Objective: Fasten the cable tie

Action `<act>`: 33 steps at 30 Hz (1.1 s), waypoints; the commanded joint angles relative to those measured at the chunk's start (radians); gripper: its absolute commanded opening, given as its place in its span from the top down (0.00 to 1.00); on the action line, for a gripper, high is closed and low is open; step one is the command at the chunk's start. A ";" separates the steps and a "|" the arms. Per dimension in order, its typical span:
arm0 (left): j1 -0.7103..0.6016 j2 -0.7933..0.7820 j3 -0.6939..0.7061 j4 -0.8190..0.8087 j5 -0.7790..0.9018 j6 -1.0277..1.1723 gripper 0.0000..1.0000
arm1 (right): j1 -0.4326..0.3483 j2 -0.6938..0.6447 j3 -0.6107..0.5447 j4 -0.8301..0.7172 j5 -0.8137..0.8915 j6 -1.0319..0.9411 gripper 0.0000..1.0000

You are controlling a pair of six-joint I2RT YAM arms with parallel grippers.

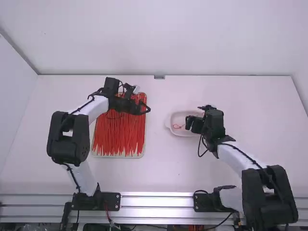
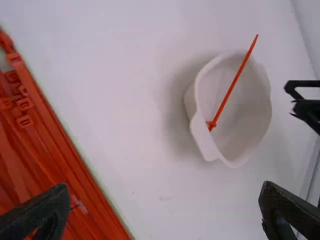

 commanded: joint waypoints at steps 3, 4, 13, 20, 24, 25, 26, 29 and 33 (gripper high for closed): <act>0.004 -0.090 0.014 -0.040 -0.048 0.012 0.01 | 0.010 -0.140 -0.004 -0.087 -0.006 0.008 0.01; 0.004 -0.097 0.014 -0.045 -0.060 0.007 0.01 | 0.018 -0.173 -0.004 -0.113 -0.006 0.008 0.01; 0.030 -0.151 -0.012 -0.041 -0.075 -0.022 0.03 | 0.030 -0.321 -0.031 -0.207 0.028 -0.056 0.04; 0.082 -0.233 -0.094 0.041 -0.157 -0.072 0.12 | -0.062 -0.413 -0.123 -0.221 0.105 -0.148 0.13; 0.082 -0.286 -0.147 0.094 -0.209 -0.072 0.17 | -0.127 -0.477 -0.187 -0.221 0.105 -0.212 0.20; 0.082 -0.302 -0.163 0.110 -0.226 -0.072 0.19 | -0.147 -0.498 -0.208 -0.221 0.105 -0.233 0.22; 0.082 -0.311 -0.171 0.118 -0.234 -0.072 0.19 | -0.158 -0.508 -0.218 -0.221 0.105 -0.243 0.23; 0.082 -0.369 -0.230 0.177 -0.293 -0.072 0.25 | -0.182 -0.581 -0.291 -0.221 0.105 -0.316 0.30; 0.082 -0.438 -0.299 0.246 -0.362 -0.072 0.32 | -0.182 -0.666 -0.376 -0.221 0.105 -0.354 0.39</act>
